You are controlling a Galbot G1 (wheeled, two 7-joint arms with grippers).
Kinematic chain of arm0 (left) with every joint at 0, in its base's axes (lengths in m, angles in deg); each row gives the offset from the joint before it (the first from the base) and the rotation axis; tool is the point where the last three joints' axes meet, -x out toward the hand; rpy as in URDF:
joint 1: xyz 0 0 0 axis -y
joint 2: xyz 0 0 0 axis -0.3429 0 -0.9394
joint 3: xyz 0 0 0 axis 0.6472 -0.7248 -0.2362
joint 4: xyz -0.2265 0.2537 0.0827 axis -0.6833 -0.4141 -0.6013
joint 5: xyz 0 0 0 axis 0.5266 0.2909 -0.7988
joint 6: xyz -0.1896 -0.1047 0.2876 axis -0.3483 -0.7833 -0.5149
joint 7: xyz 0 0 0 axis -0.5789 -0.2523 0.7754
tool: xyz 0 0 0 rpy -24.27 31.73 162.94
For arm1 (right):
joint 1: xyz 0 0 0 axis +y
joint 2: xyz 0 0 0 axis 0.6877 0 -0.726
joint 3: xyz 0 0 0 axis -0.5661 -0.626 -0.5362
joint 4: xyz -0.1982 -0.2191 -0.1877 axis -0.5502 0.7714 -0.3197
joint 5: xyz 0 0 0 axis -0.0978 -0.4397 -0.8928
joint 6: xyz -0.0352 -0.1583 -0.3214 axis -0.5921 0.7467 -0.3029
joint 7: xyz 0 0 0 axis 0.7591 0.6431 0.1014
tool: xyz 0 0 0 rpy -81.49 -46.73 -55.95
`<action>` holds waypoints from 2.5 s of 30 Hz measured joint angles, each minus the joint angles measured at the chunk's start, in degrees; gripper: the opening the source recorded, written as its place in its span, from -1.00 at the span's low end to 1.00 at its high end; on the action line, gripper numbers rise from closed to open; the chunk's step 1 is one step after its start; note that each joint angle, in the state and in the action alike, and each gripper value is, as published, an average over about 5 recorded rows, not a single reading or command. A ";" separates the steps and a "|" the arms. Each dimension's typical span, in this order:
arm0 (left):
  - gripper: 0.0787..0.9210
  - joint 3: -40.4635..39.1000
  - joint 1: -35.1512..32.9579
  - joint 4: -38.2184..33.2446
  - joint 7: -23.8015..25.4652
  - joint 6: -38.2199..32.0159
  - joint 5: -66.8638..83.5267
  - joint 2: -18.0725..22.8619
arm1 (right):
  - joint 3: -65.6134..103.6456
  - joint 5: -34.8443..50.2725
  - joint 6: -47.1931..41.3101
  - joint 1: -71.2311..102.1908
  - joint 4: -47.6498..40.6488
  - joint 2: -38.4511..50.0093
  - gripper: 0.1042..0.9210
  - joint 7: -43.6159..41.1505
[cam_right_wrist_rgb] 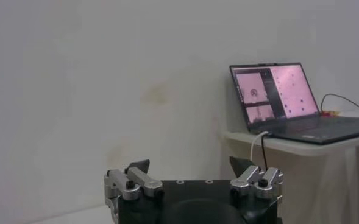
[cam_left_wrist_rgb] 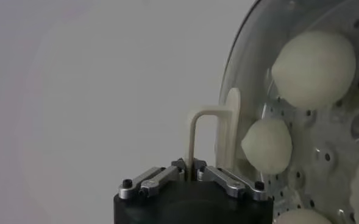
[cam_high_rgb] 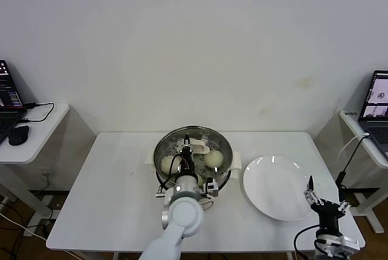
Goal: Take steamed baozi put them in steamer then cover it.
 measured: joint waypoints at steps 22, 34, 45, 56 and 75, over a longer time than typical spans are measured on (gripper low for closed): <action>-0.85 0.66 -0.42 -0.26 -1.08 -1.52 1.13 -1.07 | 0.22 0.02 0.00 0.23 0.34 0.07 0.76 -0.05; -0.16 0.19 -1.10 -2.60 0.43 -1.20 1.47 -1.44 | 0.19 -0.05 0.00 0.26 0.48 -0.04 0.76 -0.04; 0.59 -1.42 -3.15 -7.04 2.19 -0.80 1.85 -2.94 | 0.36 -0.12 -0.08 0.26 0.50 -0.05 0.76 -0.04; 0.77 -2.35 -5.43 -11.11 2.97 -0.68 2.48 -4.59 | 0.18 -0.06 -0.39 0.81 0.57 0.79 0.76 0.04; 0.77 8.26 -12.88 -24.38 -5.57 -3.74 20.37 -10.51 | -5.09 0.79 -3.38 2.05 0.34 6.19 0.76 -0.41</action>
